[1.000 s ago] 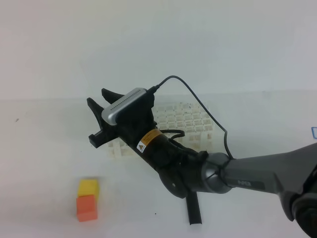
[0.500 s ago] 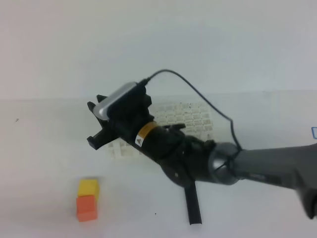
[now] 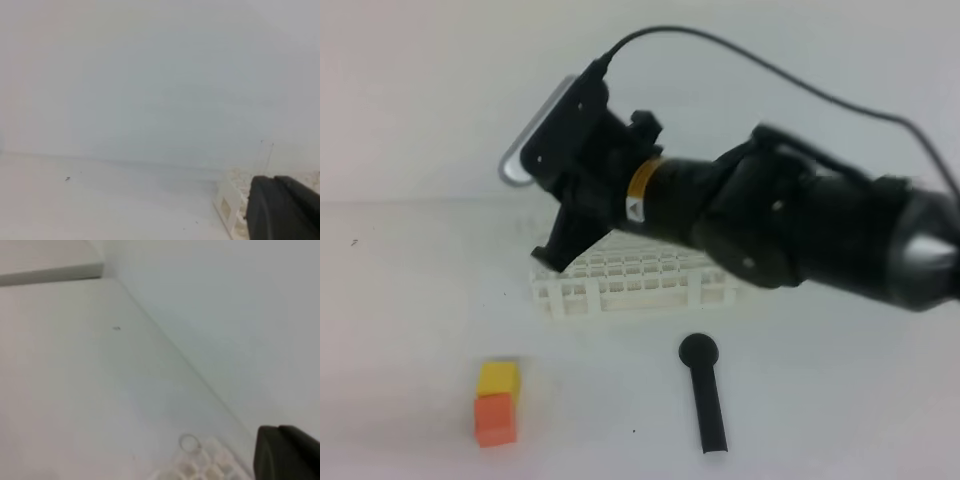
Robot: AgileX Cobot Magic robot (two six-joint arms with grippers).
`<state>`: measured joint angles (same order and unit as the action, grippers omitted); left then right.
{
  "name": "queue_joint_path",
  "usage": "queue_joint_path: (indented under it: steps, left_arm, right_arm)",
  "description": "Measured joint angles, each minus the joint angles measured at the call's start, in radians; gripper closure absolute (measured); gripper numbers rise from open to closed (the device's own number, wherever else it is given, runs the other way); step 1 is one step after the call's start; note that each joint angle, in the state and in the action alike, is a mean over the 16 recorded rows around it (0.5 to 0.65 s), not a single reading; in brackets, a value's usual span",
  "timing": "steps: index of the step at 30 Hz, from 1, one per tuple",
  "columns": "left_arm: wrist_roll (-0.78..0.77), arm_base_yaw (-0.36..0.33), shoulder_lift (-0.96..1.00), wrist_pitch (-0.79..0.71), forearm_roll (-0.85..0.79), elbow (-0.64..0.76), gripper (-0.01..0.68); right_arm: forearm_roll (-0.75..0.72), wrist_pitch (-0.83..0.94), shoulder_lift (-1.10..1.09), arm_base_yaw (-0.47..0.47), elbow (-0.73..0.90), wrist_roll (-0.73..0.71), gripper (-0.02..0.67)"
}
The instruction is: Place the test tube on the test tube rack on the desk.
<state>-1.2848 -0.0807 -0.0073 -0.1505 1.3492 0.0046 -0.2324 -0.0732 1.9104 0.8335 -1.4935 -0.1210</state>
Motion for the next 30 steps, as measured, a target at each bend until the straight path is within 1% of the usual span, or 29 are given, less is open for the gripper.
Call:
queue_joint_path:
  steps: [6,12,17,21,25,30]
  left_arm:
    - [-0.001,0.000,0.000,0.000,0.000,0.000,0.673]
    - [-0.001,0.000,0.000,0.000,0.000,0.000,0.673]
    - [-0.001,0.000,0.000,0.000,0.000,0.000,0.673]
    - [-0.002,0.000,0.000,0.000,0.000,0.000,0.673]
    - [-0.002,0.000,0.000,0.000,0.000,0.000,0.673]
    - [-0.002,0.000,0.001,0.000,0.000,-0.002,0.674]
  right_arm:
    - [-0.023,0.220,-0.115,0.000,0.000,0.000,0.650]
    - [-0.090,0.349,-0.169,-0.001,0.000,-0.004,0.650]
    - [-0.211,0.379,-0.169,-0.004,0.000,0.004,0.650]
    - [-0.326,0.366,-0.158,-0.014,0.000,0.043,0.650]
    - [-0.425,0.340,-0.149,-0.033,0.000,0.122,0.650]
    - [-0.509,0.343,-0.145,-0.067,0.000,0.268,0.650]
